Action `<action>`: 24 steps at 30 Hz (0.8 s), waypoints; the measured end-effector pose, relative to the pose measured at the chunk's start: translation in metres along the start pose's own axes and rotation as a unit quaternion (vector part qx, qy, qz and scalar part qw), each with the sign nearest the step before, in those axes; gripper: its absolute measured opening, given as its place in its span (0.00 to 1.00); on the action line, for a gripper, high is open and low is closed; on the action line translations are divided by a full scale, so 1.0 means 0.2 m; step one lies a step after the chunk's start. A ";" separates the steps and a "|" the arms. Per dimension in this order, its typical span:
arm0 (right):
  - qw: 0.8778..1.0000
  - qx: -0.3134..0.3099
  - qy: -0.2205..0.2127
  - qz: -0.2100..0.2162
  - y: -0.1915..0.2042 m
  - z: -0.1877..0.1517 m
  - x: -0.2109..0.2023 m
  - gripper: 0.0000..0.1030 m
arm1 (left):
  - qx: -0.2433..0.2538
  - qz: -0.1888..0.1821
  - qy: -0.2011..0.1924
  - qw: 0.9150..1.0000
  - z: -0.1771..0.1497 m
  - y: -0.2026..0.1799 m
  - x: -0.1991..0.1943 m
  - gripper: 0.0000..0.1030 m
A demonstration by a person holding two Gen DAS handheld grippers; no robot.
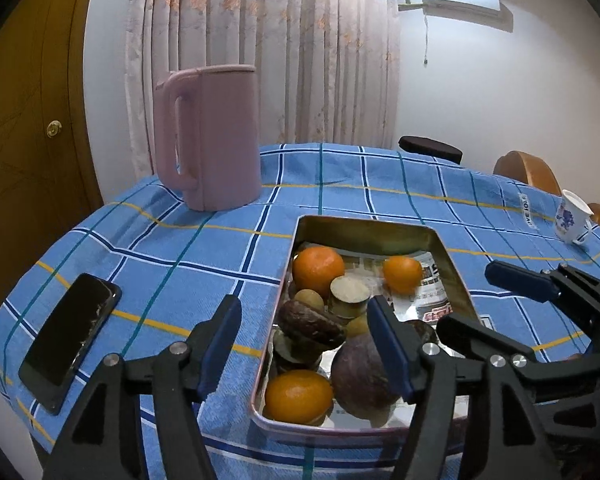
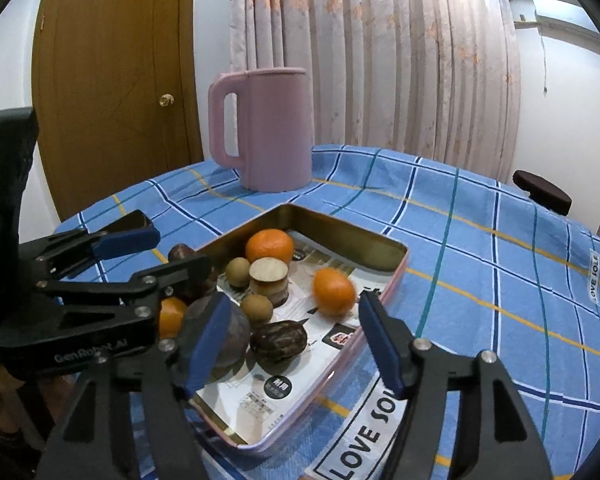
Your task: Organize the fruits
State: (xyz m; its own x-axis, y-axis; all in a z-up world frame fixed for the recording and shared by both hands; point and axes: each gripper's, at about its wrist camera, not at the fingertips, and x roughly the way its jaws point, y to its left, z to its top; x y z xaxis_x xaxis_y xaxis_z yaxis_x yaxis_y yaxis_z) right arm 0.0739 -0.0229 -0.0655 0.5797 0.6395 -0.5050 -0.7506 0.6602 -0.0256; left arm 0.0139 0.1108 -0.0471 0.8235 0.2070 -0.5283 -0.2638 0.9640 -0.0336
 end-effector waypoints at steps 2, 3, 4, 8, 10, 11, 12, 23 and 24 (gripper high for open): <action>1.000 -0.005 -0.008 -0.010 0.01 0.00 -0.04 0.73 | 0.000 -0.004 -0.005 1.000 0.00 0.00 -0.02 0.65; 1.000 -0.006 -0.013 -0.017 0.01 0.01 -0.06 0.75 | 0.000 -0.006 -0.009 1.000 0.01 -0.01 -0.04 0.66; 1.000 -0.006 -0.018 -0.022 0.01 0.01 -0.08 0.77 | -0.001 -0.010 -0.013 1.000 0.01 -0.01 -0.06 0.66; 0.998 0.007 -0.041 -0.037 -0.02 0.01 -0.19 0.83 | 0.004 -0.012 -0.023 1.000 0.01 -0.02 -0.11 0.68; 0.997 0.015 -0.052 -0.047 -0.04 0.01 -0.24 0.88 | 0.005 -0.013 -0.025 1.000 0.02 -0.03 -0.13 0.68; 0.997 0.018 -0.055 -0.052 -0.05 0.01 -0.26 0.89 | 0.005 -0.014 -0.026 1.000 0.02 -0.04 -0.14 0.68; 0.997 0.021 -0.058 -0.055 -0.07 0.01 -0.28 0.89 | 0.006 -0.014 -0.027 1.000 0.02 -0.04 -0.14 0.68; 0.992 0.052 -0.085 -0.082 -0.16 -0.02 -0.47 0.92 | 0.021 -0.027 -0.036 0.999 0.02 -0.13 -0.21 0.69; 0.991 0.052 -0.087 -0.083 -0.17 -0.02 -0.48 0.94 | 0.022 -0.027 -0.036 0.999 0.03 -0.13 -0.21 0.69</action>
State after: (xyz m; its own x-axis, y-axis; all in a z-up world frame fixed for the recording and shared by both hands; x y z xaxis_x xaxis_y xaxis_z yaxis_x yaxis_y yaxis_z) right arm 0.0414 -0.1082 -0.0191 0.7452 0.5706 -0.3452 -0.6087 0.7934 -0.0024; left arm -0.0113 0.0774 -0.0196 0.8705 0.1647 -0.4638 -0.1975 0.9800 -0.0228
